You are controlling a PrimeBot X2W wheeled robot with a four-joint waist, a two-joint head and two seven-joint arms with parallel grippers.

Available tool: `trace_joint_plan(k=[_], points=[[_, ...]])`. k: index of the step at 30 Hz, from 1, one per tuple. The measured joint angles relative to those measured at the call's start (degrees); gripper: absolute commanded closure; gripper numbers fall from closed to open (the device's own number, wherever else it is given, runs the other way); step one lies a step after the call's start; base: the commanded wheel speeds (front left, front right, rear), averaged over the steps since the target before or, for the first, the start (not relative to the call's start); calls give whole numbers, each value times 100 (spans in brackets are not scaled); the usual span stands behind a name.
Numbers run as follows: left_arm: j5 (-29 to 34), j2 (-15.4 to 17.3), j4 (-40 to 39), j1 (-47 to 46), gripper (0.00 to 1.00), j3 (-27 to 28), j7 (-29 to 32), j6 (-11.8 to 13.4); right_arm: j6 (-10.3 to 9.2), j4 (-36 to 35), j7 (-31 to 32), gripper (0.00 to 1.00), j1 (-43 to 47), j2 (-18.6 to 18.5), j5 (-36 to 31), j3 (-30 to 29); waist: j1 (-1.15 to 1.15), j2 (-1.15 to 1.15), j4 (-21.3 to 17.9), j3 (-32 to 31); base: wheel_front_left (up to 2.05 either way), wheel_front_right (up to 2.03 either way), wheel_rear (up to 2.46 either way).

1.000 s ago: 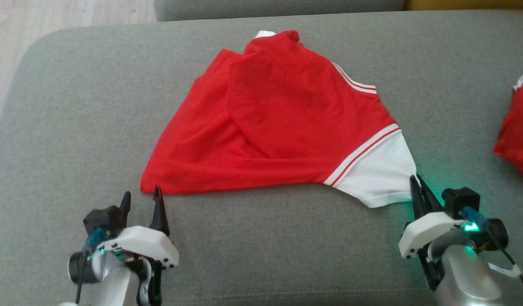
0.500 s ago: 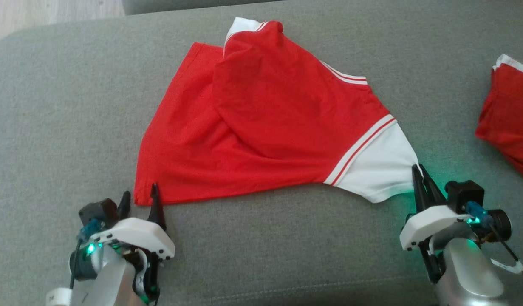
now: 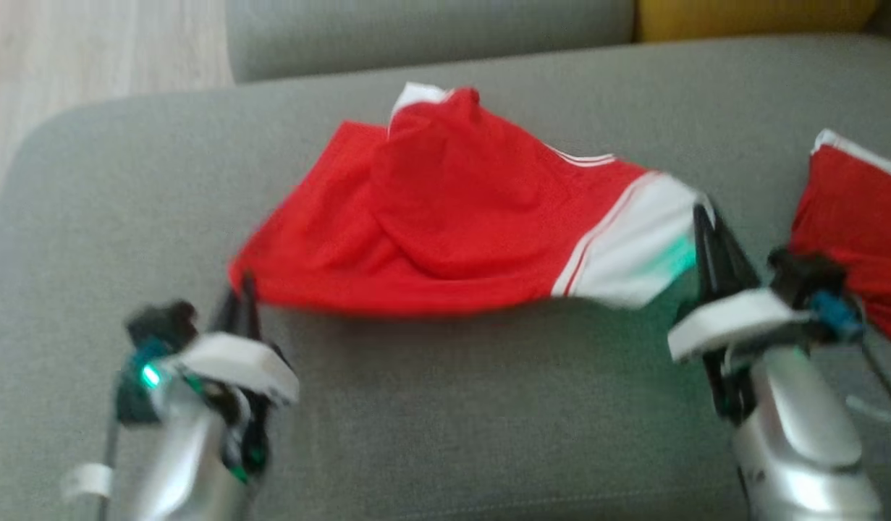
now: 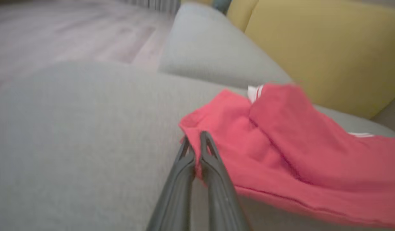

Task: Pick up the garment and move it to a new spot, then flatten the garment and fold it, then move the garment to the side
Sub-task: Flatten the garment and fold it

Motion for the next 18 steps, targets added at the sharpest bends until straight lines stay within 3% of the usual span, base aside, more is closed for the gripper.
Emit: trace_joint_plan(k=[5,10,18], points=[[543,577,-1136,-809,100,457,0,-36,0,-673,-1,100,-872,-405,623,155,0,0,64,-439,0,0,0],[864,1092,-1938,-1648,100,501,36,-115,0,-1276,202,100,-1736,-760,1247,242,0,0,159,-597,0,0,0],[980,1311,-2117,-2449,100,322,940,-234,0,-1629,1077,100,-2580,-993,1685,204,0,0,286,-273,0,0,0]])
